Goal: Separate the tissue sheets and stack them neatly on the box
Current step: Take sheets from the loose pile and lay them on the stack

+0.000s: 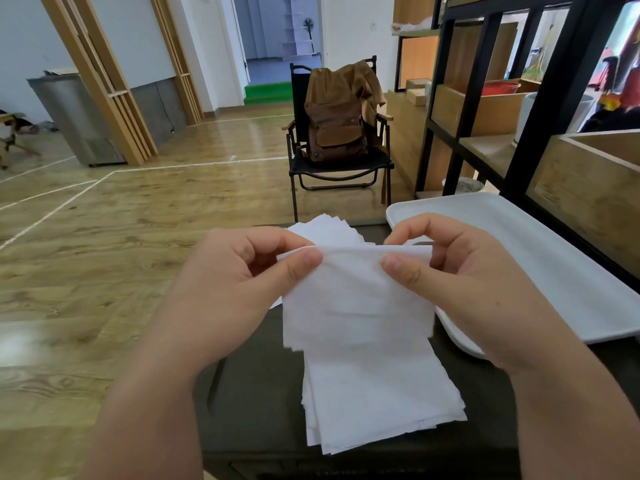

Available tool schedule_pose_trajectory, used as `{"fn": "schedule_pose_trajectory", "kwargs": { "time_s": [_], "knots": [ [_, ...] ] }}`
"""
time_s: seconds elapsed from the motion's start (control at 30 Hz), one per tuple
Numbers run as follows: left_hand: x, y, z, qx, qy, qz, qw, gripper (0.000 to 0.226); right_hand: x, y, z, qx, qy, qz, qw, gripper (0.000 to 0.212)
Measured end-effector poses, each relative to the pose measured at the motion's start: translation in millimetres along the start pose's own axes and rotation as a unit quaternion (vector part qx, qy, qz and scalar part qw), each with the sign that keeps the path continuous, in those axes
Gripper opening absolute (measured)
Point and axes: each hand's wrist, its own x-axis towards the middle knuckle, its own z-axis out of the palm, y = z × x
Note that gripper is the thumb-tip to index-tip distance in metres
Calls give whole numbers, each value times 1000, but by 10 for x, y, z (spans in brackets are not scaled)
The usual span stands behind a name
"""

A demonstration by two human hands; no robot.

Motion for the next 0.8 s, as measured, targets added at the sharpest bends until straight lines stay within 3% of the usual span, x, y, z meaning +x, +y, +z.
{"fn": "schedule_pose_trajectory", "kwargs": {
  "time_s": [0.1, 0.2, 0.3, 0.37, 0.5, 0.57, 0.63, 0.67, 0.73, 0.8],
  "knots": [
    [-26, 35, -22, -30, -53, -20, 998, 29, -39, -50, -121, 55, -75, 58, 994, 37],
    [-6, -11, 6, -9, -139, -114, 984, 24, -36, -5, -176, 5, -116, 146, 982, 50],
    [11, -135, 101, 62, -247, -222, 941, 18, -28, 151, -166, -120, -124, 210, 962, 37],
    [15, -224, 162, 82, -279, -263, 920, 19, -18, 258, -136, -192, -105, 231, 948, 26],
    [62, -380, 198, 181, -225, -268, 919, 23, -18, 375, -97, -251, -106, 246, 930, 27],
    [121, -475, 242, 233, -101, -230, 939, 21, -11, 401, -112, -261, -85, 239, 931, 28],
    [198, -565, 324, 255, 32, -159, 953, 6, 11, 424, -126, -253, -36, 220, 941, 27],
    [244, -622, 375, 264, 47, -133, 954, 15, 28, 437, -123, -245, -12, 208, 947, 26],
    [308, -794, 477, 278, -29, -135, 951, 46, 66, 456, -95, -226, 23, 183, 956, 22],
    [326, -899, 534, 275, -110, -187, 937, 65, 108, 476, -55, -209, 36, 162, 964, 19]
  ]
}}
